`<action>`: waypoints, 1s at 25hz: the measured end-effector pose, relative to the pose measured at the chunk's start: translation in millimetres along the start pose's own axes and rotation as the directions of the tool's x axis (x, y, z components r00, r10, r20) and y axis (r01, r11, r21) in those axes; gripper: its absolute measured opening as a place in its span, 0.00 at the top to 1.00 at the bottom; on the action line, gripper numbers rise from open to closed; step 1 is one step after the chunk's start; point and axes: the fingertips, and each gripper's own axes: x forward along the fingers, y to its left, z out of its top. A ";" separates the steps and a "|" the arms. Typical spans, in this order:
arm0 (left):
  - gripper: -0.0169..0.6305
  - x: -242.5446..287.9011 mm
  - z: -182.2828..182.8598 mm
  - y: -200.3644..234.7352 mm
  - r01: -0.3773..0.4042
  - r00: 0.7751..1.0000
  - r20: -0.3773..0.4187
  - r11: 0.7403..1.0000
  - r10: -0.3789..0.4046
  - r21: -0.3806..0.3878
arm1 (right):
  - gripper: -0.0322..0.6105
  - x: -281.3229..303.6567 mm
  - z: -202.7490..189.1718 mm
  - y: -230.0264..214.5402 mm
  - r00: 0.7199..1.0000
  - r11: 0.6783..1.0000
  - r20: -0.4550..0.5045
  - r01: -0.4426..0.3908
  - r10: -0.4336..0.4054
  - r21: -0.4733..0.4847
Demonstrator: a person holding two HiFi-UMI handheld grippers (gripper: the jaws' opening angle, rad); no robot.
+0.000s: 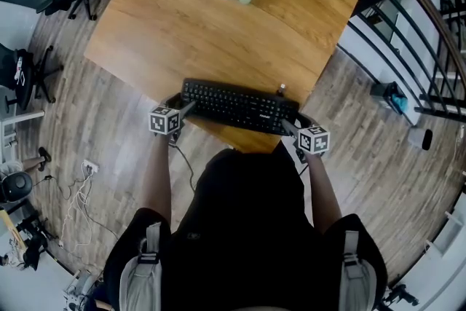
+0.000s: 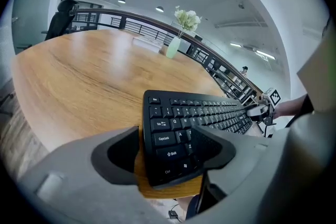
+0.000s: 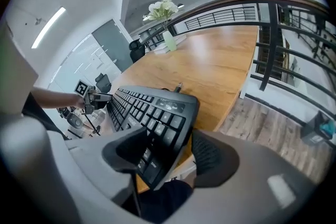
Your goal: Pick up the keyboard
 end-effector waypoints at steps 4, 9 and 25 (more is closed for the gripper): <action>0.52 1.5 1.2 -4.0 -0.006 1.000 0.017 1.000 0.007 -0.030 | 0.55 -0.4 -0.5 1.1 1.000 1.000 -0.001 -0.002 0.002 0.001; 0.52 -1.5 0.0 -6.3 0.015 1.000 0.014 0.998 -0.014 -0.067 | 0.55 -3.7 6.6 0.8 1.000 0.998 0.024 -0.015 0.014 0.061; 0.58 -62.3 -0.4 -34.1 -0.116 0.970 0.196 0.984 0.141 -0.135 | 0.61 -40.4 60.2 11.0 0.978 0.999 0.208 -0.041 0.034 0.031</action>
